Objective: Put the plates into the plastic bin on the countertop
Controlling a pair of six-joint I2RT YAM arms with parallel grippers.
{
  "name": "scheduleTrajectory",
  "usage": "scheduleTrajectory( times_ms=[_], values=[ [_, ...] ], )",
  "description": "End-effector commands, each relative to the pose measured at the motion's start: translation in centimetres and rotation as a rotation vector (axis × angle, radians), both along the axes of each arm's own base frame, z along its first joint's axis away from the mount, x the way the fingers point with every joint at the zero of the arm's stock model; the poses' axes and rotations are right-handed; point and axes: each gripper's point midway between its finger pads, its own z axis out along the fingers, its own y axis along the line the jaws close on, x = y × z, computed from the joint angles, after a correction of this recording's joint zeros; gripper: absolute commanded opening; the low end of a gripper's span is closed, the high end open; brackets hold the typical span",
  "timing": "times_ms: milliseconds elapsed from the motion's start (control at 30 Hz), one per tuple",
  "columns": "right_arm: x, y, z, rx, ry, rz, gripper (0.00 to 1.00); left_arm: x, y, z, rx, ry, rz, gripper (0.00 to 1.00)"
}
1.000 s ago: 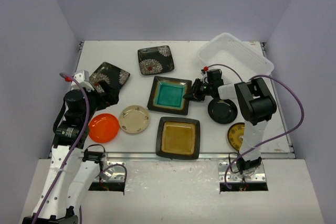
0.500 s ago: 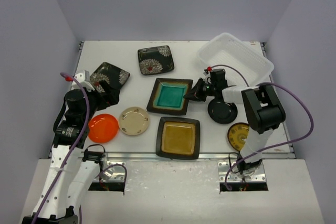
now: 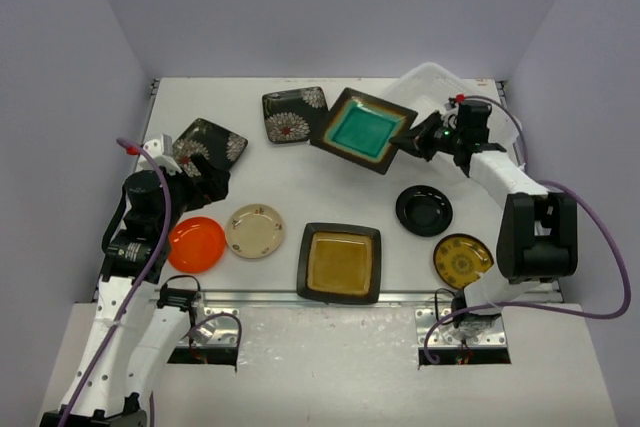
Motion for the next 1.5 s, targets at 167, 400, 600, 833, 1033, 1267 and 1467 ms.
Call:
scheduleTrajectory(
  times_ms=[167,400,600,833,1033,1267,1467],
  values=[
    [8.0,-10.3,8.4,-0.172,-0.154,-0.290,0.00,0.5,-0.8,0.9,-0.001,-0.047,-0.033,1.00],
    [11.9,-15.0,10.4,-0.380,-0.111,-0.434,0.00,0.3,-1.1,0.9,-0.001,-0.048,-0.048,1.00],
    [13.4,-17.5,11.4,-0.430,-0.079,-0.500,0.00,0.2,-1.3,1.2,-0.003,-0.060,-0.055,1.00],
    [14.9,-19.2,11.0,-0.504,-0.026,-0.525,0.00,0.0,-1.6,1.4,-0.004,-0.069,-0.067,1.00],
    [14.7,-19.9,11.1,-0.561,-0.014,-0.538,0.00,-0.1,-1.7,1.6,-0.005,-0.077,-0.072,1.00],
    [14.7,-19.6,10.4,-0.629,-0.015,-0.518,0.00,-0.2,-1.8,1.7,-0.007,-0.083,-0.078,1.00],
    [13.7,-18.1,7.9,-0.615,0.009,-0.516,0.00,-0.3,-1.8,1.8,-0.007,-0.088,-0.079,1.00]
  ],
)
